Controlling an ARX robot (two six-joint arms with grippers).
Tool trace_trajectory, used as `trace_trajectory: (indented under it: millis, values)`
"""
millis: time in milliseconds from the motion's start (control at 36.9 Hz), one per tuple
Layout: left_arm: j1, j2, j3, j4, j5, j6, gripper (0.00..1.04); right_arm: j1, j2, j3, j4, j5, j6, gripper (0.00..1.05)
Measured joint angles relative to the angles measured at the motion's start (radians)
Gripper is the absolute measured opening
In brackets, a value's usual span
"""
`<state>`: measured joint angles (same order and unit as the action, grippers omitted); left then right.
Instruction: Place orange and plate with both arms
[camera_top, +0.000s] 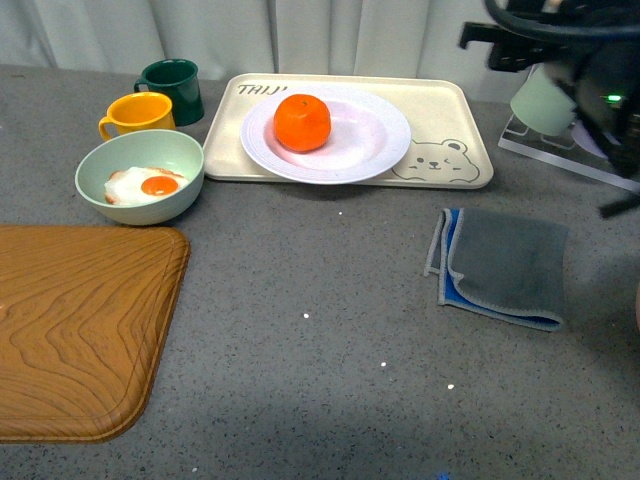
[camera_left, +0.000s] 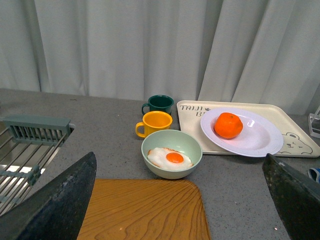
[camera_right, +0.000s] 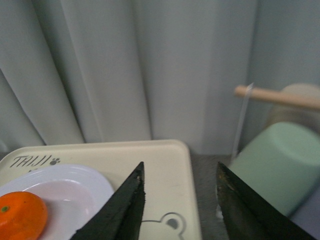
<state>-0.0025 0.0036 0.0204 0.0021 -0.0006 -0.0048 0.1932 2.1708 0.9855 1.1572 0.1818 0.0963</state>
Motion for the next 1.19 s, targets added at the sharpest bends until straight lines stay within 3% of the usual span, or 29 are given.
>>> trace_trajectory:
  millis: [108, 244, 542, 812, 867, 1191]
  values:
    - [0.000, 0.000, 0.000, 0.000, 0.000, 0.000, 0.98, -0.038, -0.160, -0.209, 0.101, -0.023, -0.064, 0.20]
    - [0.000, 0.000, 0.000, 0.000, 0.000, 0.000, 0.98, -0.062, -0.266, -0.365, 0.130, -0.043, -0.084, 0.01]
    - [0.000, 0.000, 0.000, 0.000, 0.000, 0.000, 0.98, -0.106, -0.531, -0.654, 0.138, -0.094, -0.093, 0.01]
    - [0.000, 0.000, 0.000, 0.000, 0.000, 0.000, 0.98, -0.136, -0.724, -0.787, 0.077, -0.124, -0.093, 0.01]
    - [0.000, 0.000, 0.000, 0.000, 0.000, 0.000, 0.98, -0.164, -0.790, -0.799, -0.001, -0.175, -0.094, 0.01]
    - [0.000, 0.000, 0.000, 0.000, 0.000, 0.000, 0.98, -0.192, -1.089, -0.904, -0.177, -0.177, -0.093, 0.01]
